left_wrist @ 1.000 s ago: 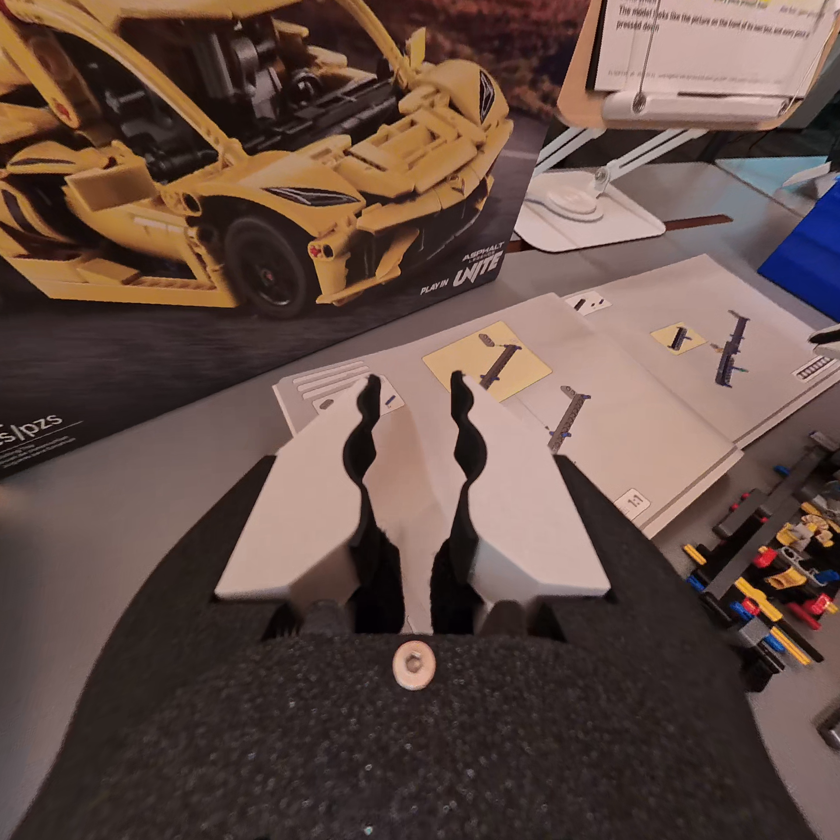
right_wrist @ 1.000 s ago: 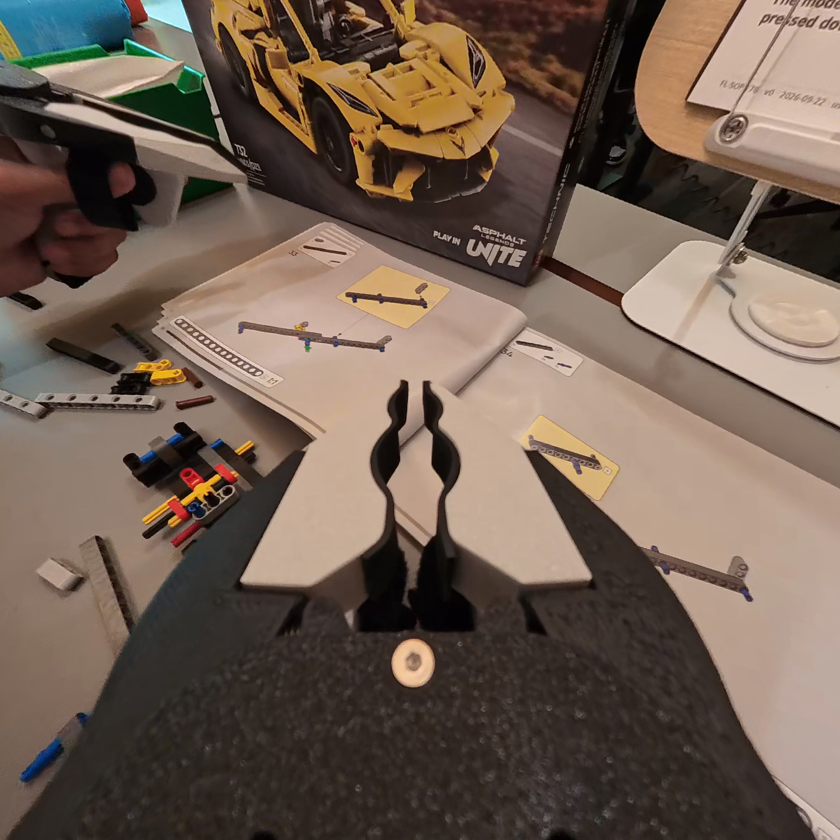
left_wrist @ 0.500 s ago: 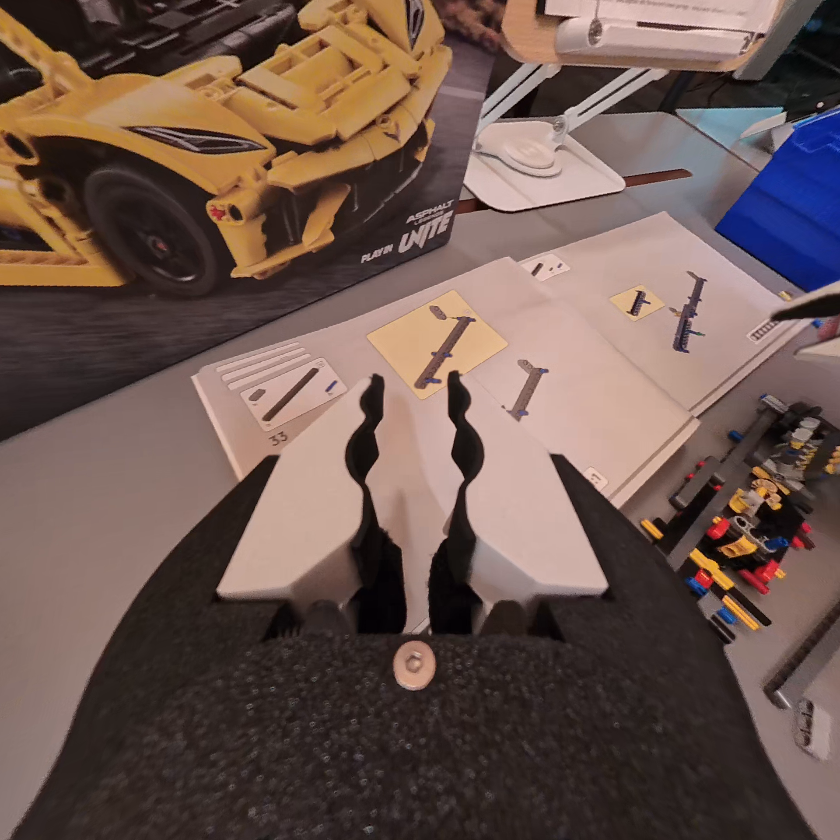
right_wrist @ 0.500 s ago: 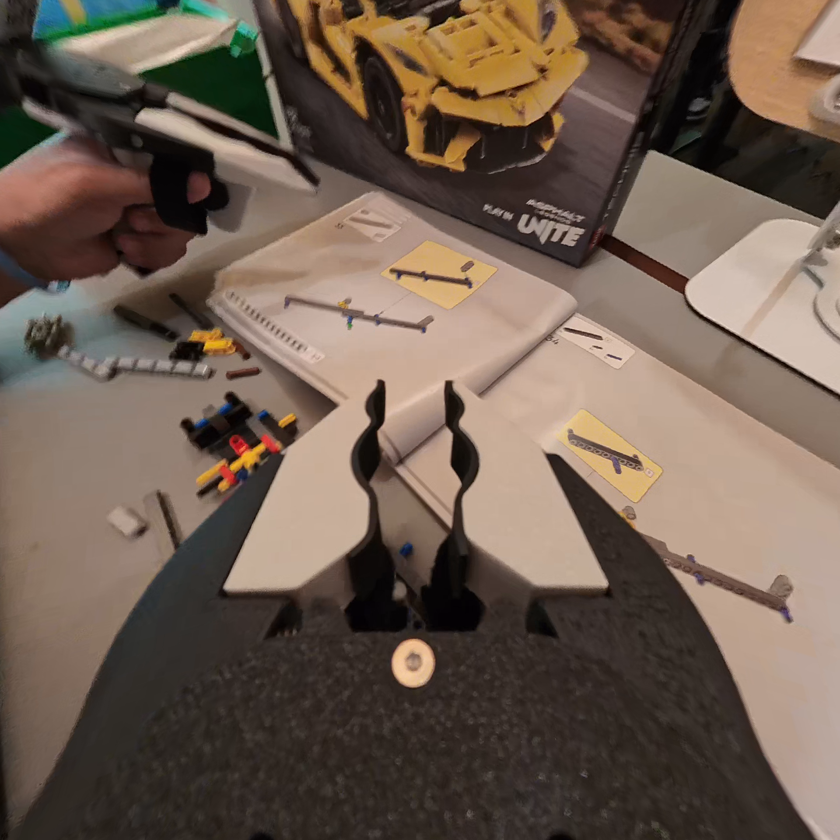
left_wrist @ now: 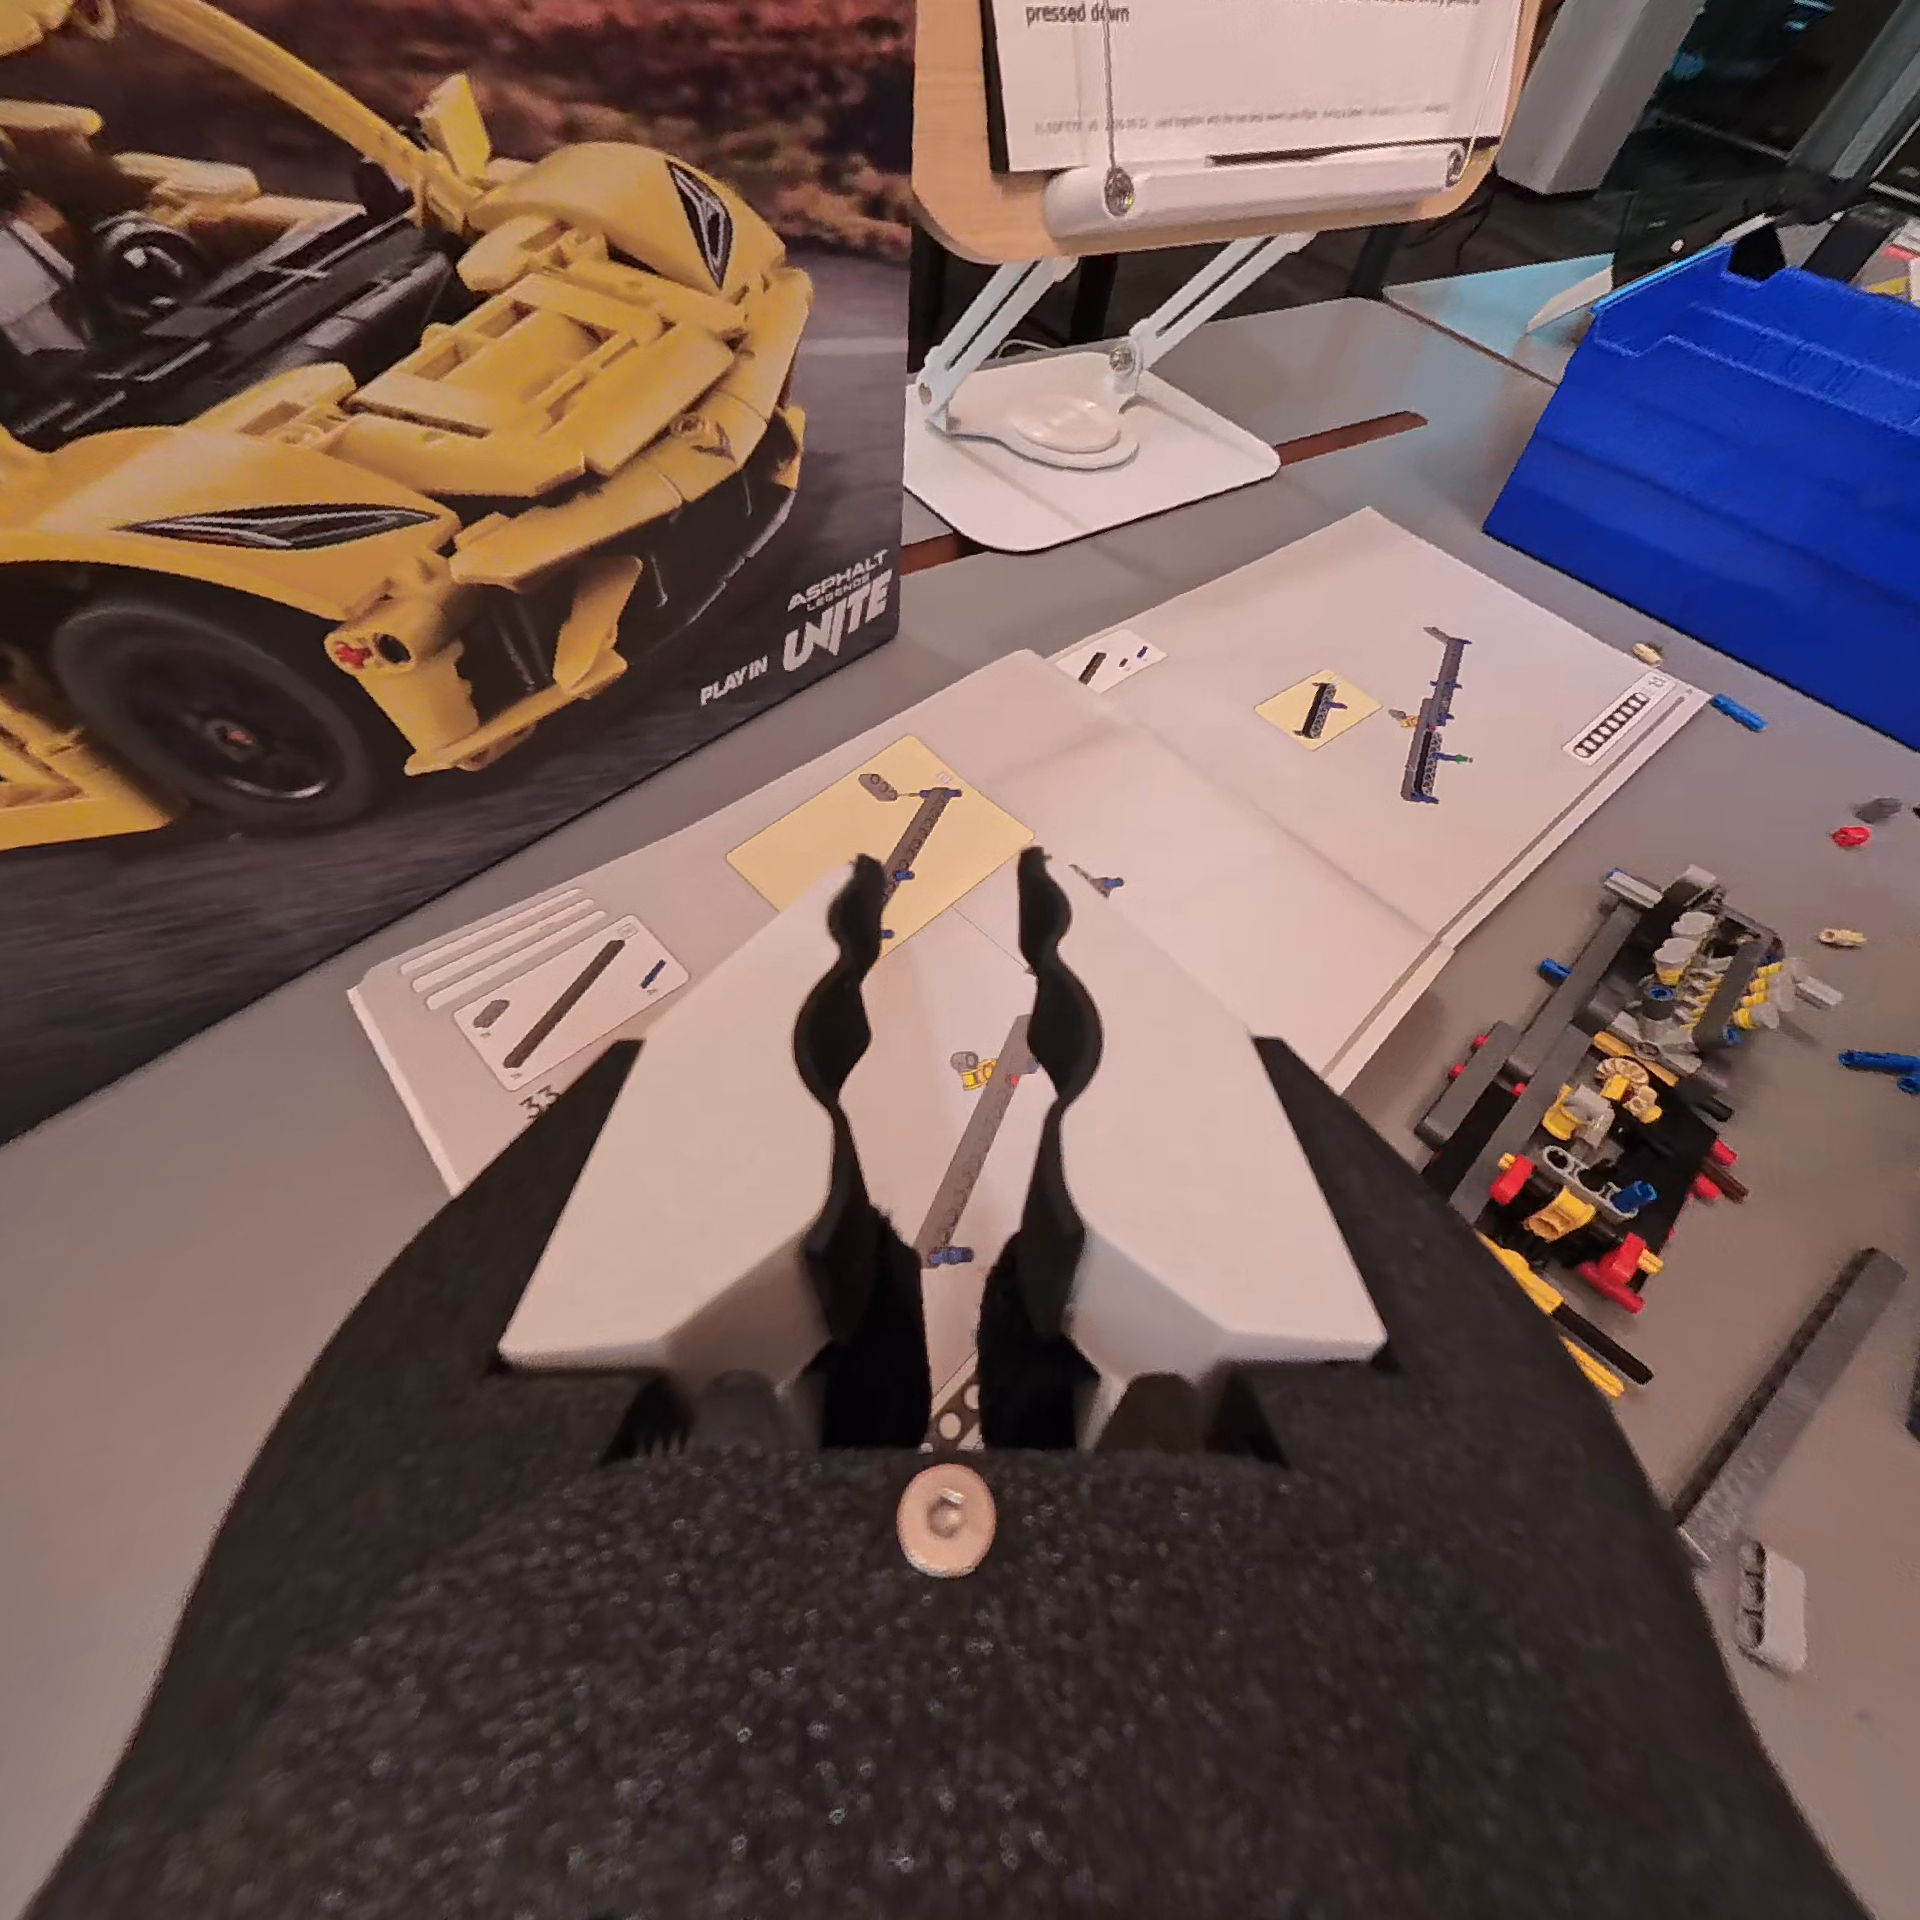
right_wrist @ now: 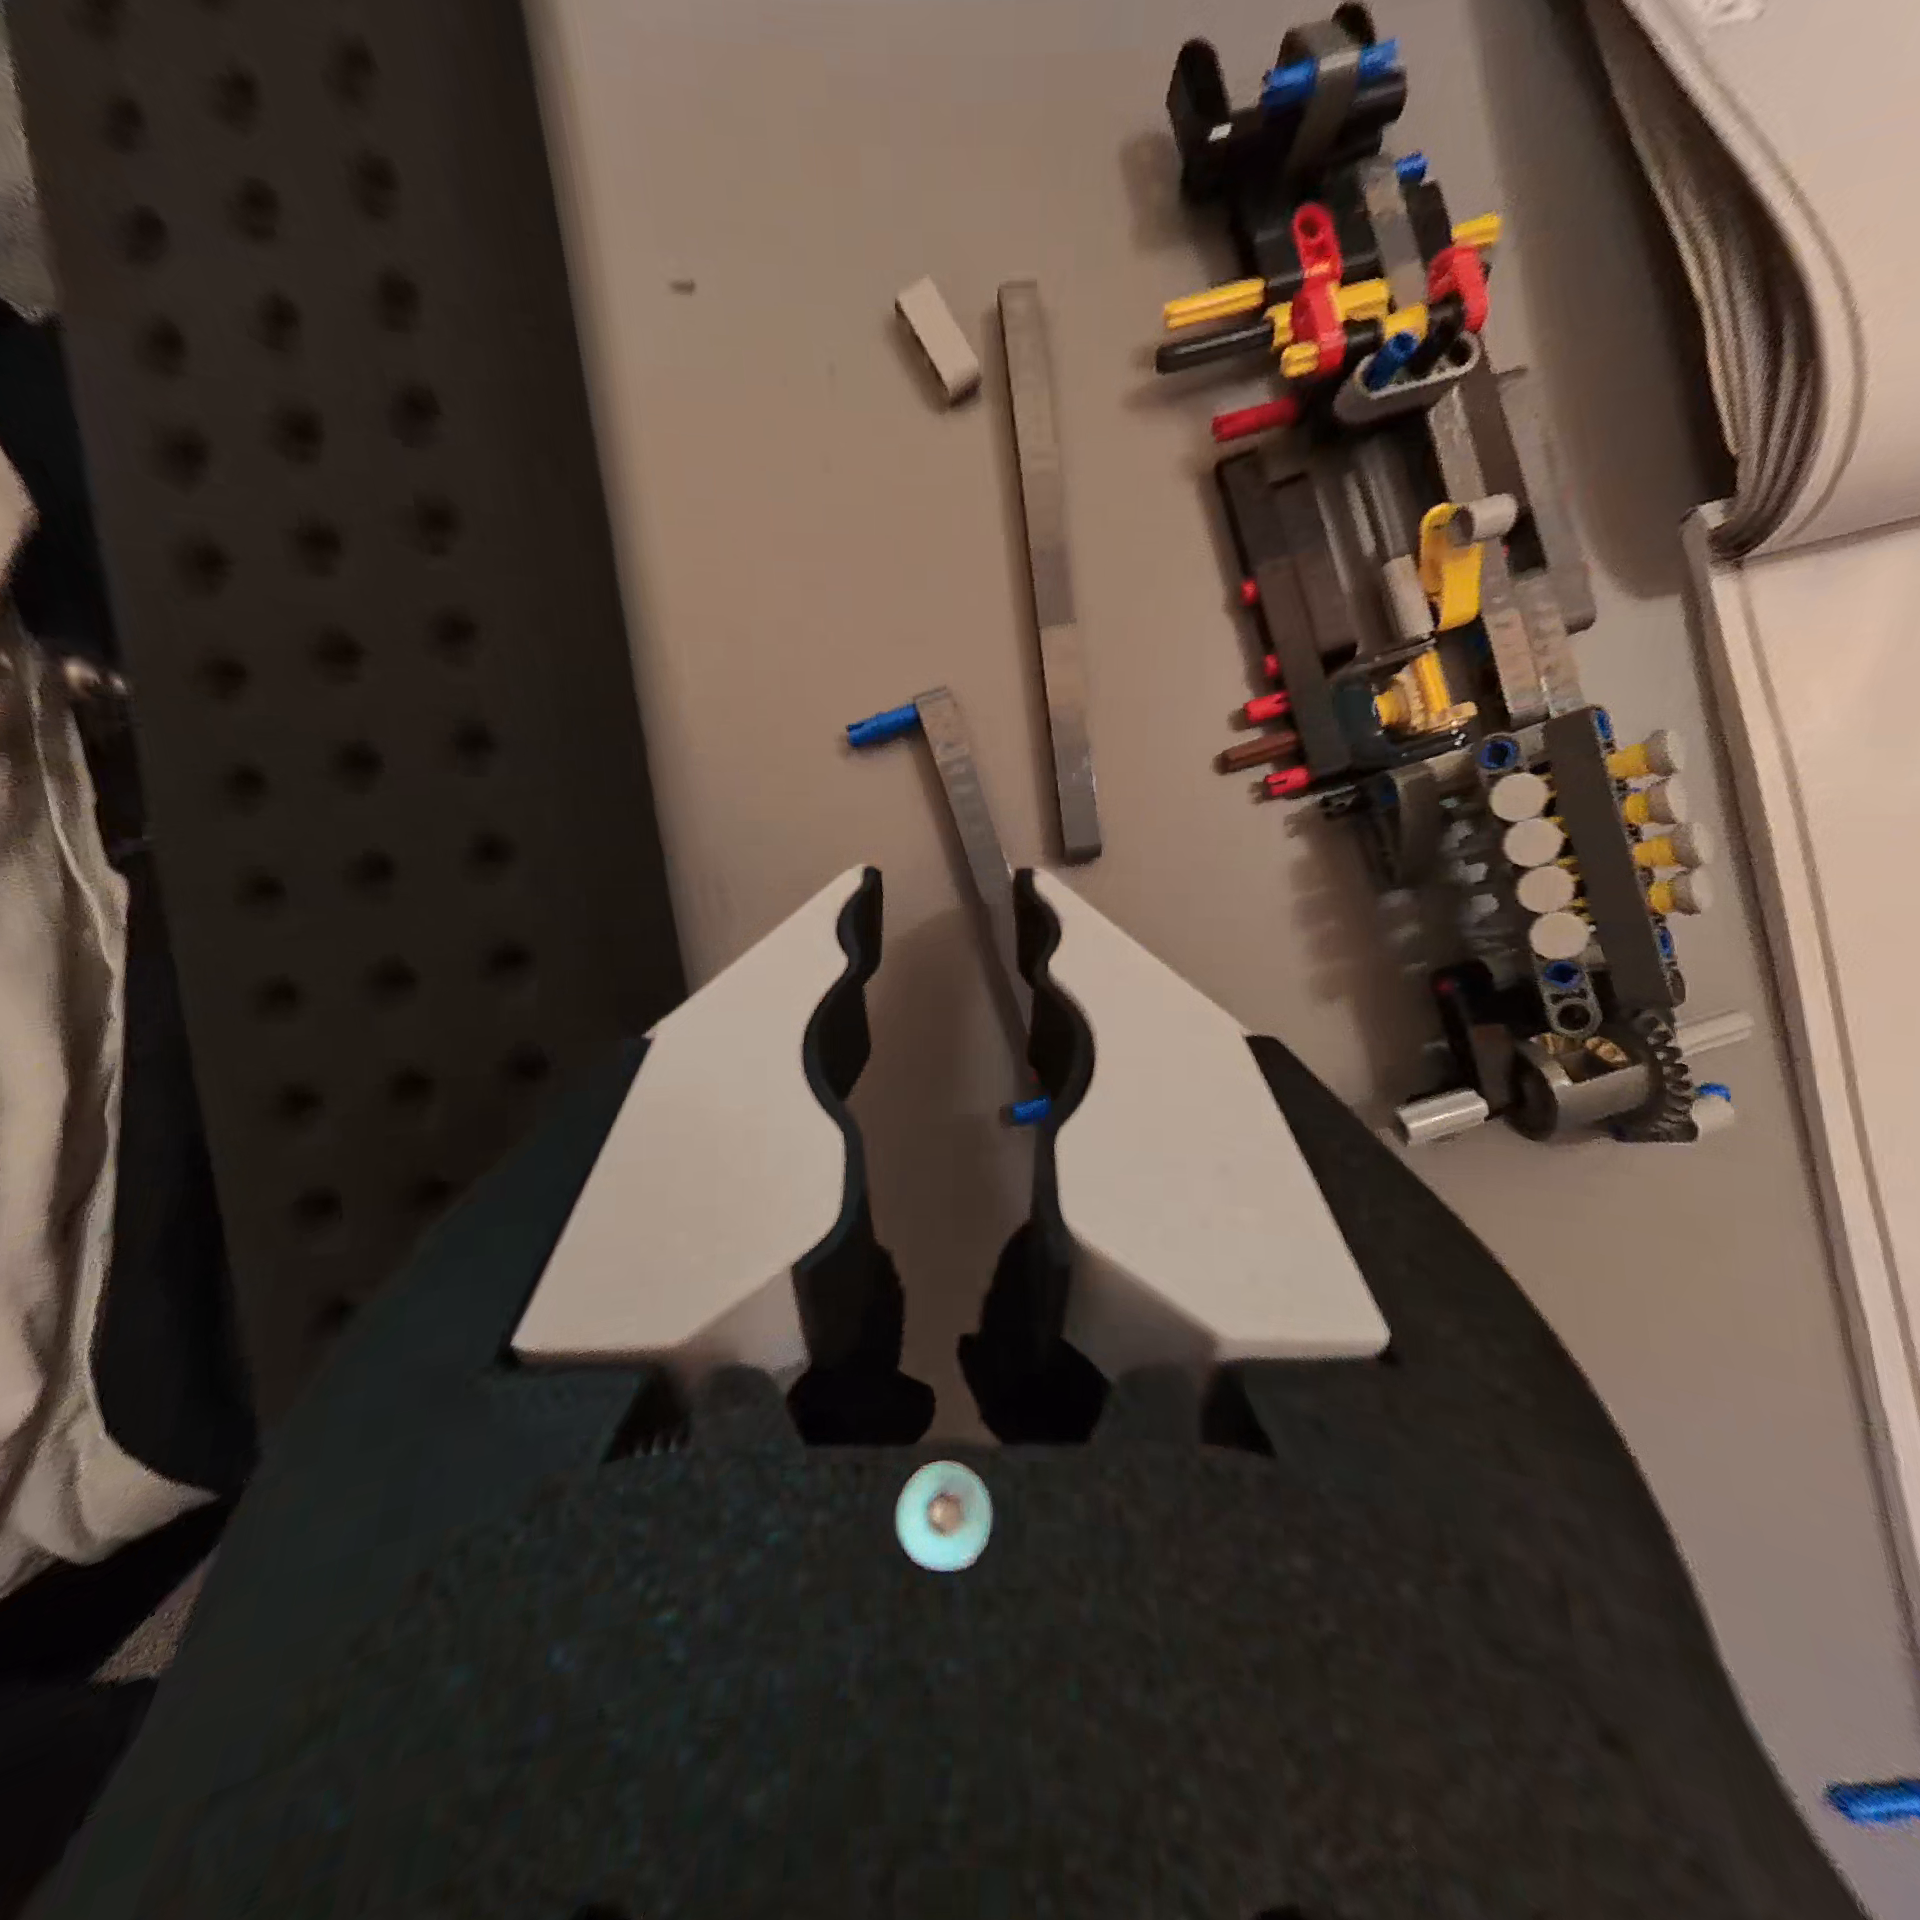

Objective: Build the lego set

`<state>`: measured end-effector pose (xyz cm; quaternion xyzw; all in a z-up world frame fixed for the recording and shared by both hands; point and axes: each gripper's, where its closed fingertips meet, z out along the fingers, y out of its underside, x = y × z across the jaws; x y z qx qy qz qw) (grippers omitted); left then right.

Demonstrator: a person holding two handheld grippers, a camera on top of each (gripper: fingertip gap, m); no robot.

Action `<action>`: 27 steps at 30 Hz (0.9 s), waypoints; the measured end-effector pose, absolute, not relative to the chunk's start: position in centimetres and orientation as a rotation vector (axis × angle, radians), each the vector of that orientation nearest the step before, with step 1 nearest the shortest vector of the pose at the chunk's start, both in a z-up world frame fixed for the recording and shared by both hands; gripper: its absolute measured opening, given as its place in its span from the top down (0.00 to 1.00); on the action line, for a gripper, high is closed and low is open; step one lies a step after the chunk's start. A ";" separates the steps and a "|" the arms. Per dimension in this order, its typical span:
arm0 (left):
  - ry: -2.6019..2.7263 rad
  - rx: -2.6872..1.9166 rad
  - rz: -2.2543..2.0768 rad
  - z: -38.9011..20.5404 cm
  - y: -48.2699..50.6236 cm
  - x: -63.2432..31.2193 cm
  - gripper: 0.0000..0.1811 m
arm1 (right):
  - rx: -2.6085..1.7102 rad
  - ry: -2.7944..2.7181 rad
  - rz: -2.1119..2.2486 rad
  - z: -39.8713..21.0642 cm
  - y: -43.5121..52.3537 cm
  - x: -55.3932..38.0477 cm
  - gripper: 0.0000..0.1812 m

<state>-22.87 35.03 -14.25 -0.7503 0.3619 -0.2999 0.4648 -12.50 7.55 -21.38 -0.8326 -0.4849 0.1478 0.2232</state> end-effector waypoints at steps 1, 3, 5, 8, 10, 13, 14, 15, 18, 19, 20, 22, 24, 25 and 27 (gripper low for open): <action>0.894 -1.841 -0.727 -14.3 35.1 -22.9 0.86 | -2.318 -1.354 0.385 -21.6 7.6 -12.3 0.87; 0.891 -1.827 -0.689 -14.0 35.4 -23.3 0.86 | -2.363 -1.349 0.337 -21.2 7.7 -11.1 0.87; 0.883 -1.826 -0.674 -13.8 35.6 -23.6 0.86 | -2.326 -1.235 0.375 -19.4 9.1 -11.0 0.90; 0.859 -1.826 -0.704 -13.4 35.7 -23.7 0.87 | -2.342 -1.241 0.394 -20.1 10.6 -12.6 0.90; 0.856 -1.837 -0.714 -13.5 35.6 -23.7 0.87 | -2.343 -1.307 0.350 -21.7 11.6 -13.8 0.90; 0.867 -1.831 -0.705 -13.4 35.4 -23.7 0.87 | -2.365 -1.326 0.500 -22.8 12.0 -16.7 0.88; 0.869 -1.823 -0.690 -13.3 35.5 -23.8 0.87 | -2.376 -1.335 0.524 -23.1 12.1 -17.3 0.88; 0.869 -1.817 -0.677 -13.2 35.6 -23.9 0.87 | -2.384 -1.343 0.520 -23.5 12.2 -17.6 0.88; 0.863 -1.801 -0.704 -12.6 35.5 -24.0 0.87 | -2.336 -1.383 0.436 -23.6 13.0 -17.9 0.96; 0.861 -1.790 -0.736 -12.3 35.3 -23.9 0.87 | -2.330 -1.407 0.421 -23.6 13.1 -17.8 0.96; 0.864 -1.772 -0.781 -11.9 34.9 -23.7 0.87 | -2.326 -1.410 0.417 -23.4 13.5 -17.8 0.96; 0.873 -1.707 -0.898 -10.7 34.0 -23.1 0.86 | -2.252 -1.333 0.582 -21.2 14.2 -18.7 0.97; 0.862 -1.584 -1.053 -8.6 32.7 -22.8 0.84 | -2.098 -1.201 0.815 -17.2 15.4 -19.9 0.97; 0.834 -1.500 -1.130 -7.2 32.1 -22.9 0.80 | -2.005 -1.125 0.894 -15.0 16.5 -20.2 0.97; 0.760 -1.368 -1.226 -4.7 31.5 -24.0 0.78 | -1.819 -0.946 1.015 -11.1 18.8 -20.3 0.97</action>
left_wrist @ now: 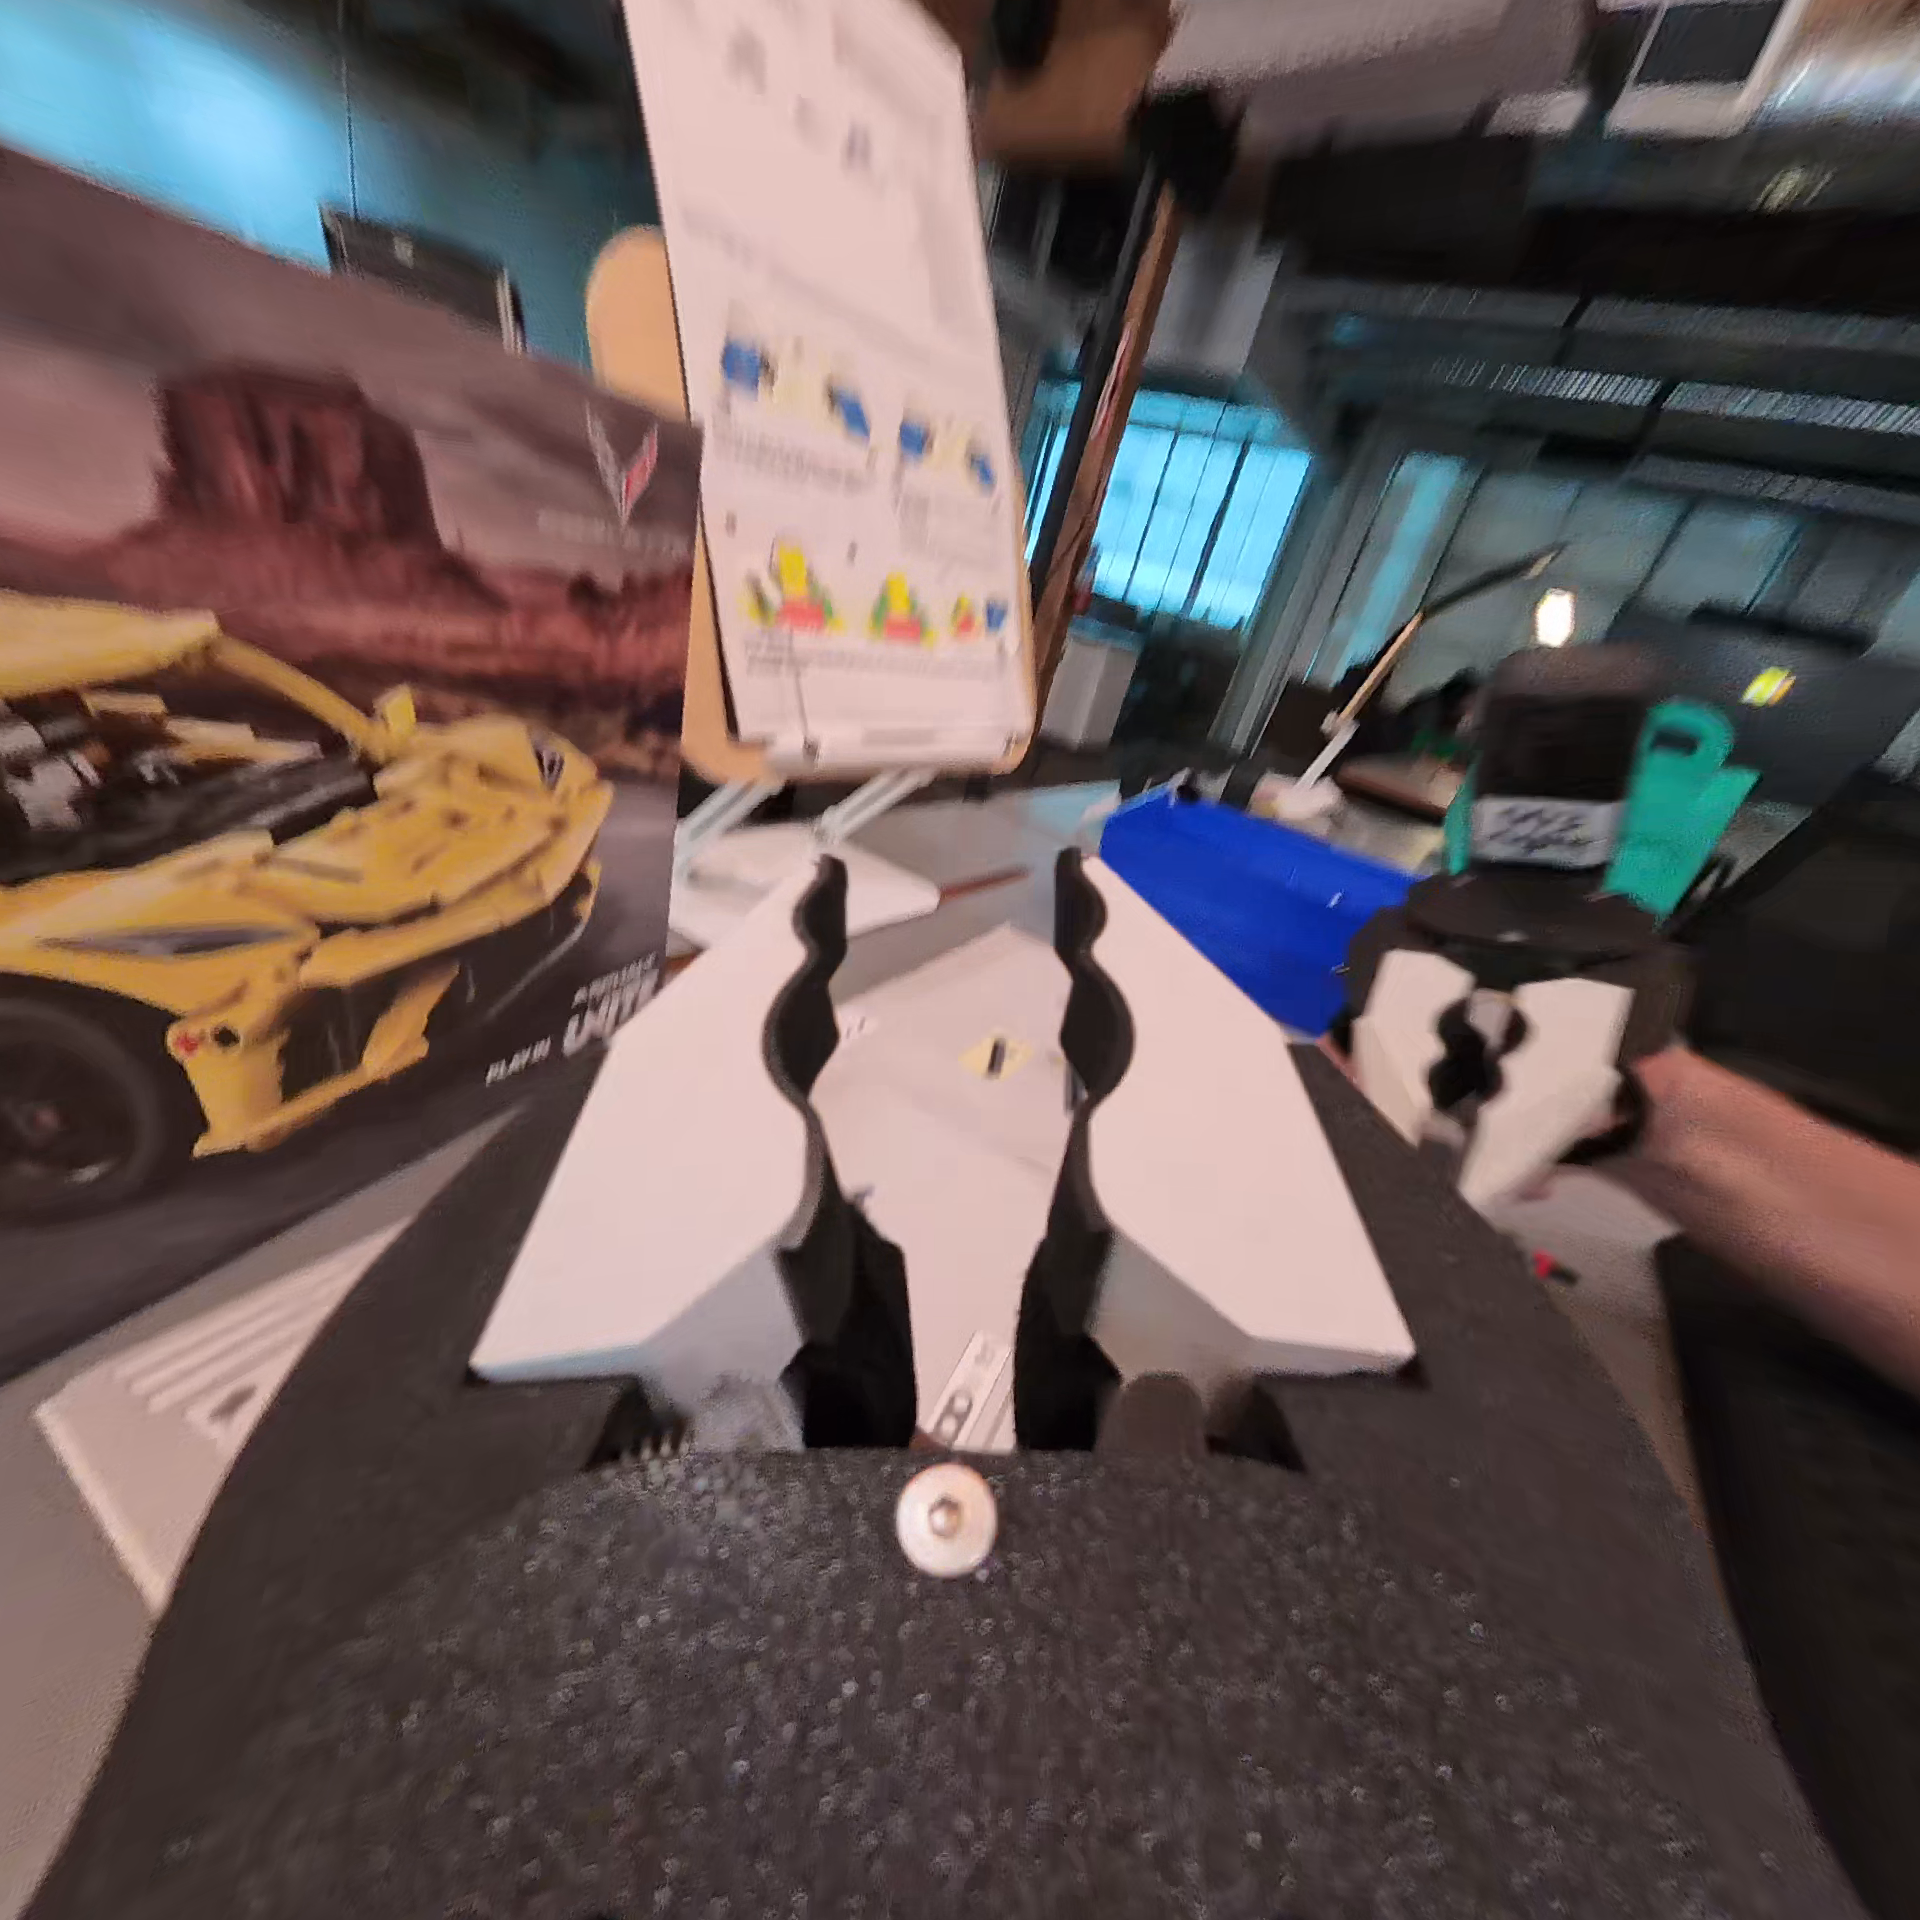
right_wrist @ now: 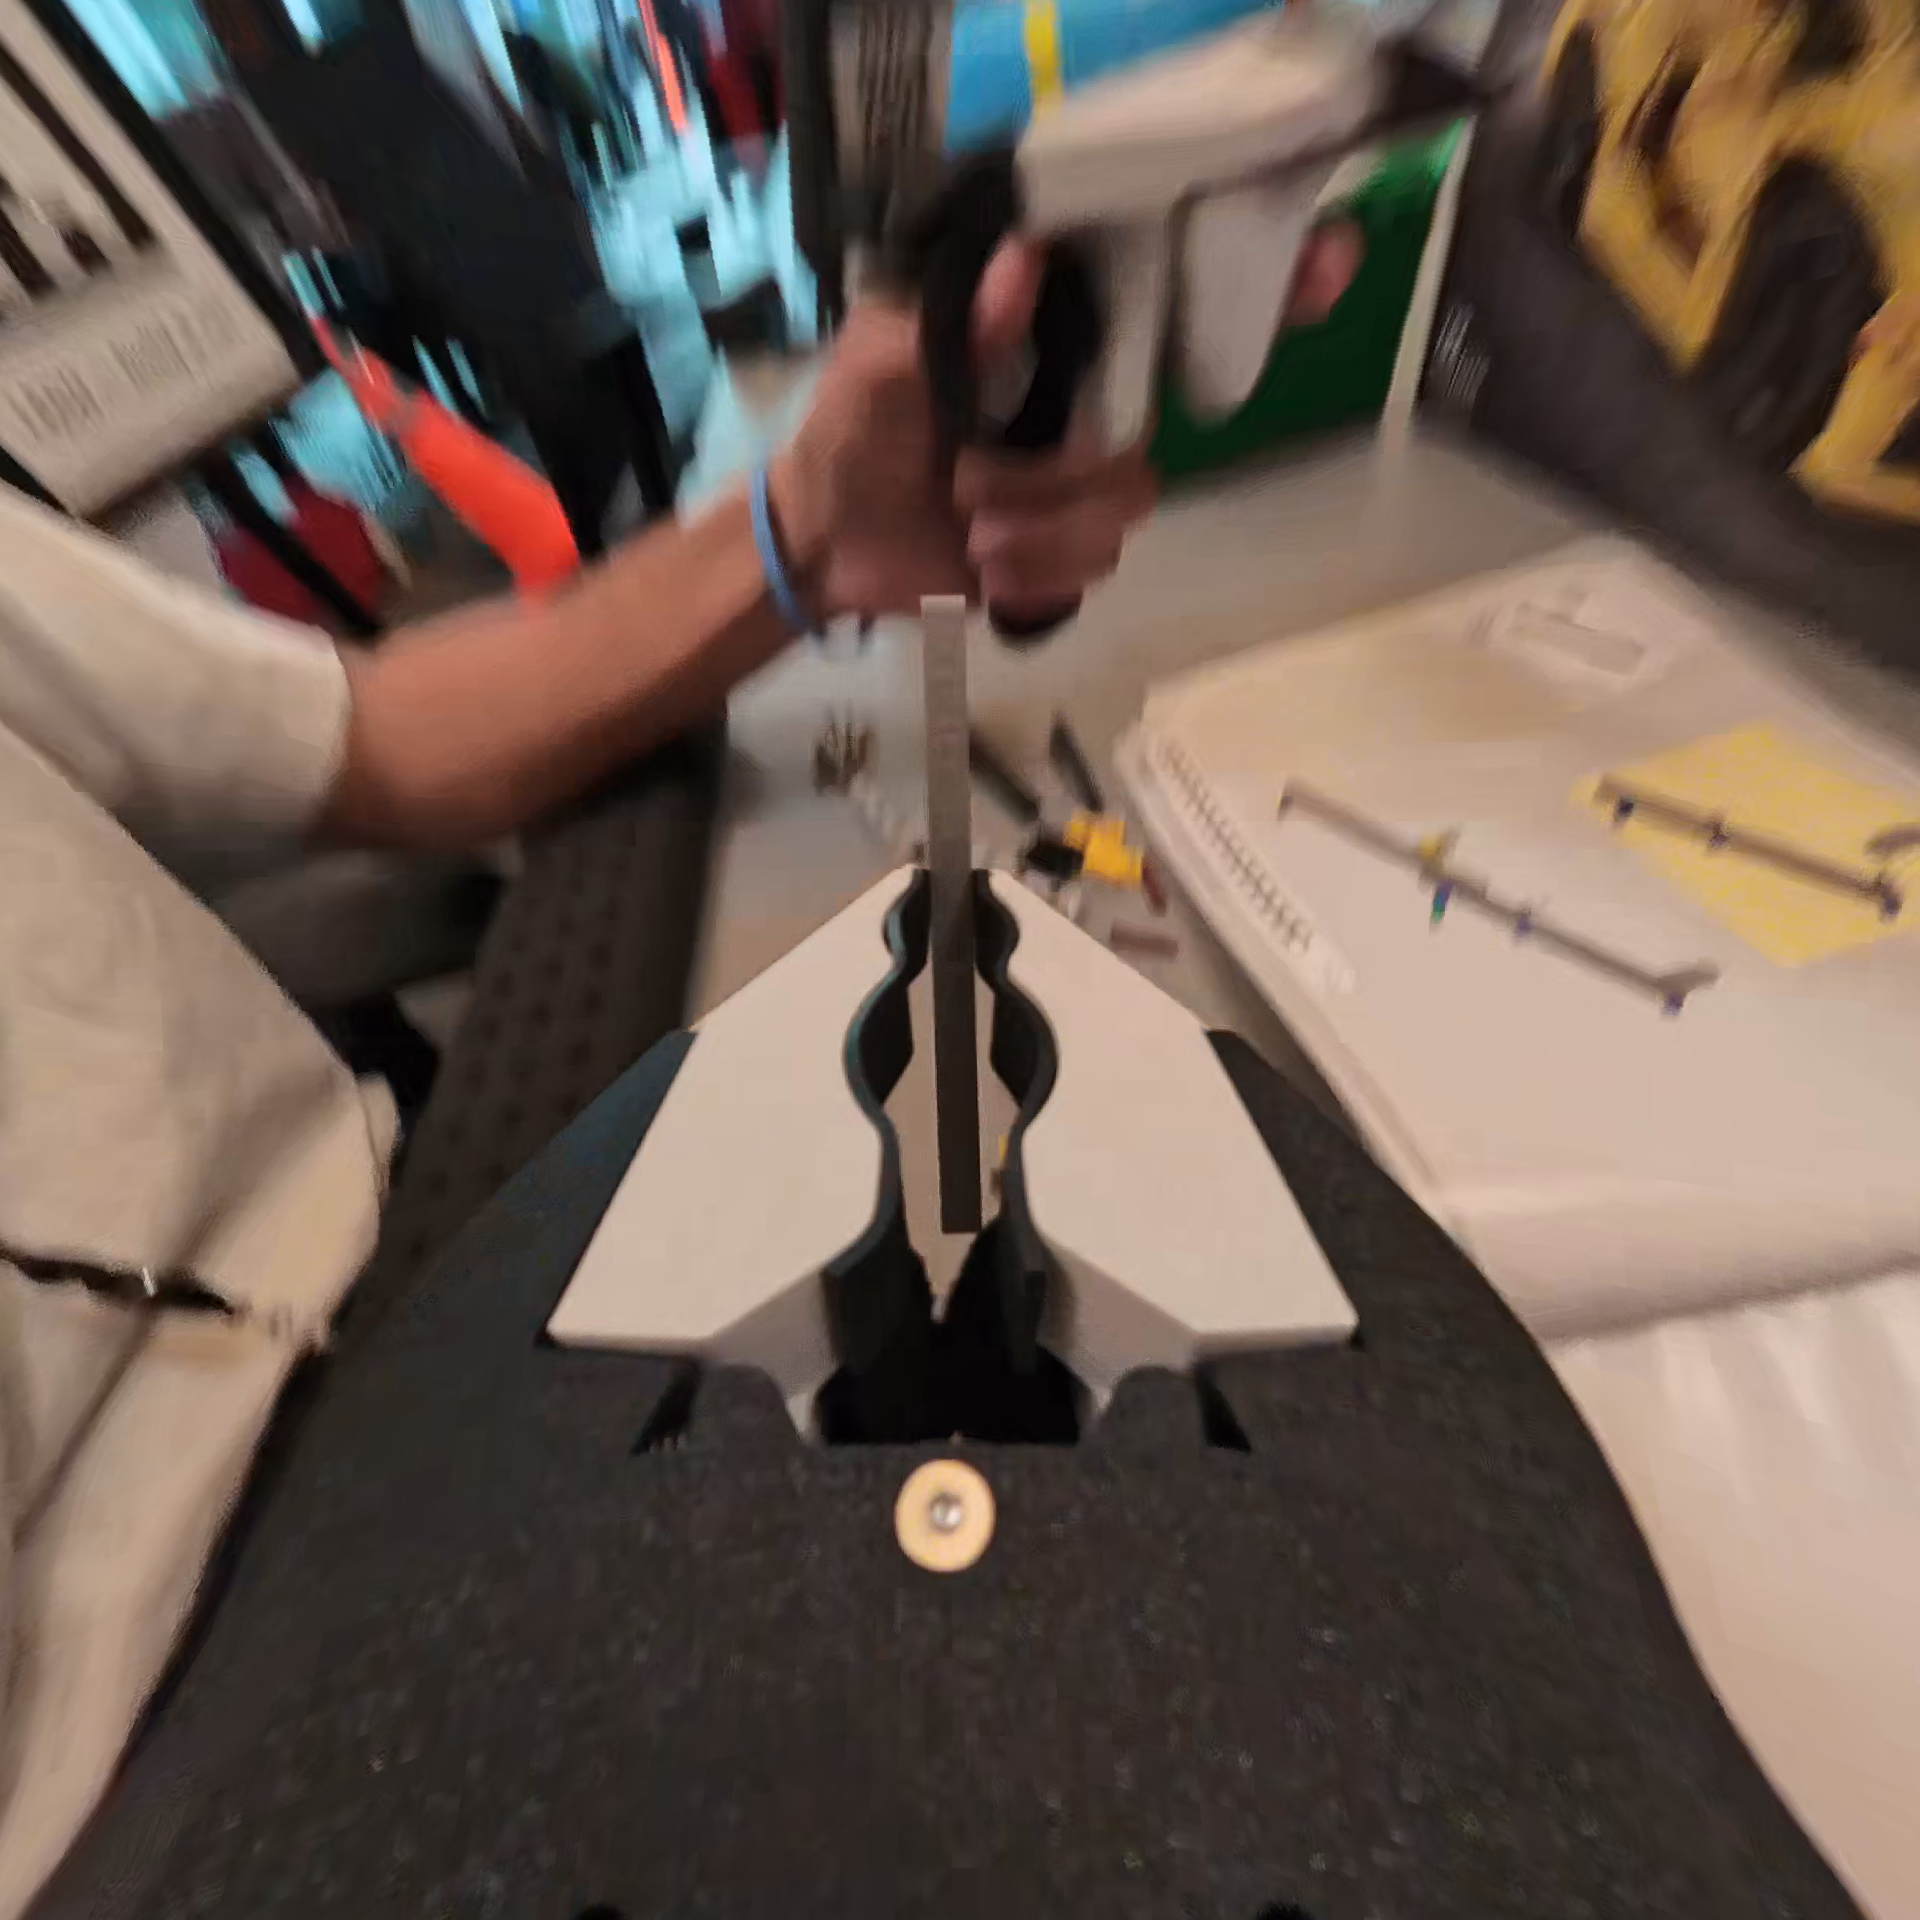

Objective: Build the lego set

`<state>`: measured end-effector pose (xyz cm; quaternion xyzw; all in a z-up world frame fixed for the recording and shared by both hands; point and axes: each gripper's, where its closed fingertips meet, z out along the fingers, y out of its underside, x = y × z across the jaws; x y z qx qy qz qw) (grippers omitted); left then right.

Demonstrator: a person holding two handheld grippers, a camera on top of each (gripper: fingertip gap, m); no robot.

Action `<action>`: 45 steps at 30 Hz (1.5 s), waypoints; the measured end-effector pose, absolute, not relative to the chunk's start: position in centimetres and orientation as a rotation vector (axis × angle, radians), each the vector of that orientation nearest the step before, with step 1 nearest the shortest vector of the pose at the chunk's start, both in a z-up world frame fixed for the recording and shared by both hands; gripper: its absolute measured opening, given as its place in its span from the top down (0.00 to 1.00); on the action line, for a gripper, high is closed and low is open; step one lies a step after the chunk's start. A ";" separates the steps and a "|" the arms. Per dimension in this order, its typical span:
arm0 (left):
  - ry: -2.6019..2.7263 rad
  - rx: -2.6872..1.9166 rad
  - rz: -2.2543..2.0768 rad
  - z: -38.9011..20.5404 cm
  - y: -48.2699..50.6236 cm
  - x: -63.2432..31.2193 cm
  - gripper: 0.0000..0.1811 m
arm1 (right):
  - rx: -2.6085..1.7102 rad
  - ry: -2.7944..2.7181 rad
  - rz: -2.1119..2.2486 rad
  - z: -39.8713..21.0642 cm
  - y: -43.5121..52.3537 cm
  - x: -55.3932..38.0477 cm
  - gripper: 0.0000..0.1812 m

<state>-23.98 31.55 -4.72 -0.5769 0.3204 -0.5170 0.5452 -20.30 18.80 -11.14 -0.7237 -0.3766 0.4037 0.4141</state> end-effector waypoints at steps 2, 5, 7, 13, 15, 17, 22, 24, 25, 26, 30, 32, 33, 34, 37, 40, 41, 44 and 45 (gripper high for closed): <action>0.706 -1.265 -1.290 -2.9 31.3 -25.3 0.72 | -1.657 -0.751 1.202 -8.0 20.3 -19.9 0.97; 0.711 -1.201 -1.348 -2.0 30.6 -26.0 0.64 | -1.470 -0.522 1.414 -6.6 21.5 -19.0 0.97; 0.742 -1.200 -1.417 -1.9 29.5 -25.3 0.65 | -1.500 -0.385 1.505 -7.1 22.2 -18.3 0.97; 1.096 -1.345 -1.542 -5.6 23.0 -19.5 0.78 | -1.624 -0.464 1.397 -8.9 21.4 -18.1 0.97; 1.147 -1.401 -1.593 -6.9 21.7 -18.3 0.78 | -1.600 -0.437 1.398 -8.2 21.3 -17.6 0.97; 1.080 -1.446 -1.678 -7.2 21.7 -17.3 0.79 | -1.595 -0.420 1.399 -8.0 21.3 -17.4 0.97; 0.898 -1.416 -1.848 -6.5 22.0 -16.4 0.90 | -1.591 -0.402 1.455 -8.2 21.2 -18.2 0.97; 0.885 -1.397 -1.839 -6.3 22.0 -16.4 0.92 | -1.594 -0.399 1.473 -8.3 21.2 -18.5 0.97; 0.883 -1.386 -1.837 -6.2 21.9 -16.4 0.96 | -1.597 -0.399 1.476 -8.4 21.2 -18.7 0.97; 0.876 -1.384 -1.824 -6.1 21.9 -16.4 0.96 | -1.592 -0.390 1.480 -8.3 21.2 -18.7 0.97; 0.865 -1.362 -1.803 -5.8 21.8 -16.4 0.96 | -1.570 -0.362 1.551 -8.0 21.1 -18.8 0.97; 0.870 -1.357 -1.784 -5.9 21.9 -16.5 0.96 | -1.567 -0.356 1.537 -8.1 21.3 -18.7 0.97; 0.883 -1.356 -1.777 -5.9 21.8 -16.5 0.96 | -1.571 -0.365 1.520 -8.2 21.3 -18.7 0.96; 0.889 -1.358 -1.766 -6.0 21.8 -16.5 0.96 | -1.579 -0.380 1.501 -8.3 21.3 -18.7 0.94; 0.885 -1.376 -1.728 -6.2 22.3 -16.7 0.96 | -1.572 -0.400 1.431 -7.9 21.5 -17.7 0.91; 0.892 -1.415 -1.634 -6.8 23.1 -16.7 0.96 | -1.540 -0.369 1.354 -7.0 21.9 -15.9 0.90; 0.899 -1.423 -1.595 -7.0 23.2 -16.6 0.96 | -1.539 -0.358 1.323 -6.9 22.1 -15.4 0.90; 0.917 -1.421 -1.471 -7.2 23.8 -16.8 0.96 | -1.529 -0.328 1.232 -6.4 22.5 -14.0 0.91; 0.919 -1.419 -1.427 -7.2 24.2 -17.0 0.96 | -1.536 -0.327 1.200 -6.3 22.6 -13.5 0.91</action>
